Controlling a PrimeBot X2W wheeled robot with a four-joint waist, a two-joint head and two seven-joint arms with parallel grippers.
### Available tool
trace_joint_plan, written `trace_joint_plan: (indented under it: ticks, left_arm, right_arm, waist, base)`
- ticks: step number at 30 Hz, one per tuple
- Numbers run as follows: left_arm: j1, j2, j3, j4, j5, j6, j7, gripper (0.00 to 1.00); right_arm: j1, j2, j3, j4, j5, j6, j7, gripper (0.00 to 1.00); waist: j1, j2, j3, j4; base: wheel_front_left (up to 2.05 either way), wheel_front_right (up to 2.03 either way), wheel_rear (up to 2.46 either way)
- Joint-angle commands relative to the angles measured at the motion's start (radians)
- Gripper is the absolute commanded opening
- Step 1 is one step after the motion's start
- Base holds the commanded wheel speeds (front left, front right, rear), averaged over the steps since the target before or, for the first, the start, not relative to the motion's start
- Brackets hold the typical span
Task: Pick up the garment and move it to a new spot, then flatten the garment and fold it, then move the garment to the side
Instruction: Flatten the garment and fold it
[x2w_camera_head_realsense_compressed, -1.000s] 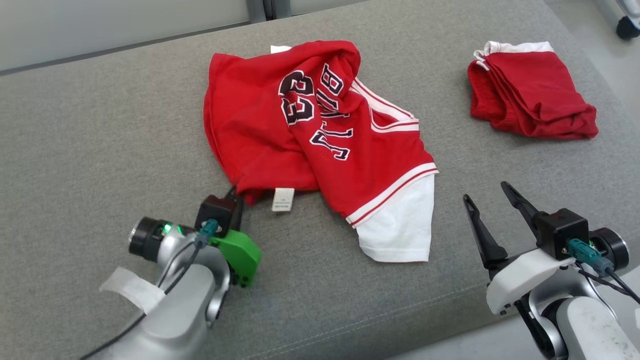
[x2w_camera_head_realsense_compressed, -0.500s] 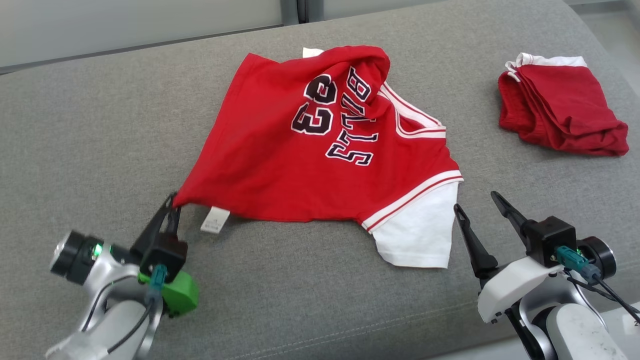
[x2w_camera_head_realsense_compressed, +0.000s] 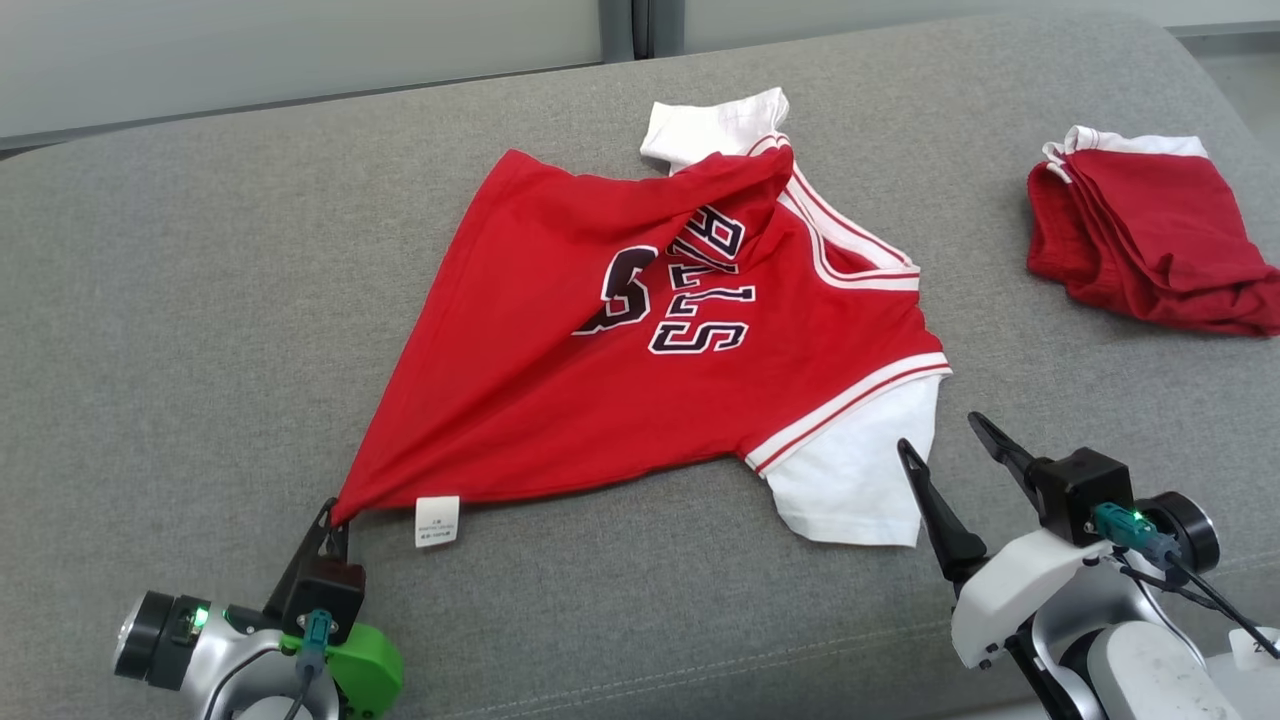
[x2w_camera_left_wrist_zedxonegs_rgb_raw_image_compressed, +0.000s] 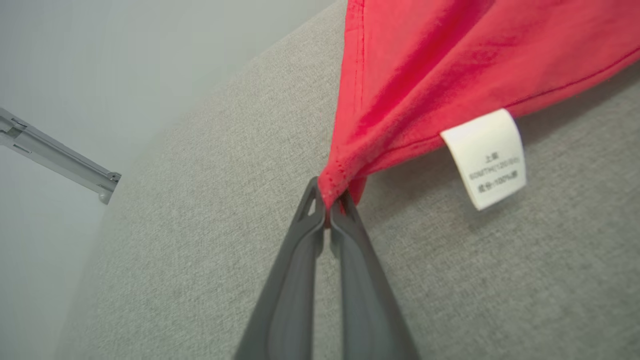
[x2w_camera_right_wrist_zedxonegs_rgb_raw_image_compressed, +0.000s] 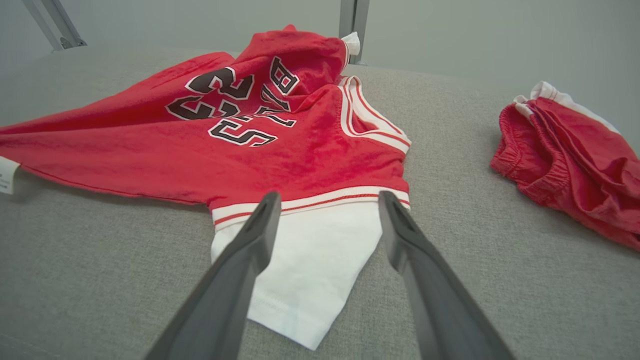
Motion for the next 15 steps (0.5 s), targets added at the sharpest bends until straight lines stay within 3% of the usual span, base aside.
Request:
trace_joint_plan:
  ticks: [1,2,3,4,5,15]
  left_arm:
    - [0.023,0.001,0.007,0.002,0.011,0.008,-0.003,0.35]
    - [0.030,-0.003,0.012,0.006,0.012,0.008,-0.003,0.43]
    - [0.036,-0.005,0.017,0.008,0.015,0.009,-0.003,0.60]
    - [0.040,-0.006,0.022,0.008,0.020,0.007,-0.003,0.92]
    - [0.049,-0.009,0.029,0.006,0.021,0.007,-0.003,1.00]
    - [0.158,-0.048,0.091,-0.049,0.017,0.010,-0.003,1.00]
  right_arm:
    - [0.017,-0.004,0.000,0.005,0.004,-0.001,0.005,1.00]
    - [0.019,-0.003,-0.001,0.008,0.006,-0.001,0.006,1.00]
    - [0.020,-0.003,-0.003,0.010,0.008,-0.001,0.008,1.00]
    - [0.021,-0.002,-0.007,0.013,0.010,-0.001,0.007,1.00]
    - [0.024,0.000,-0.011,0.016,0.012,-0.001,0.005,1.00]
    - [0.041,0.020,-0.053,0.044,0.006,-0.001,-0.019,1.00]
  waist:
    - [0.0000,0.0000,-0.004,0.001]
    - [0.0000,0.0000,-0.006,0.001]
    - [0.0000,0.0000,-0.008,0.001]
    - [0.0000,0.0000,-0.009,0.001]
    - [0.0000,0.0000,-0.009,0.000]
    - [0.0000,0.0000,-0.009,0.007]
  base:
    - [0.00,0.00,0.00]
    - [0.00,0.00,0.00]
    - [0.00,0.00,0.00]
    - [0.00,0.00,0.00]
    - [0.00,0.00,0.00]
    - [0.00,0.00,0.00]
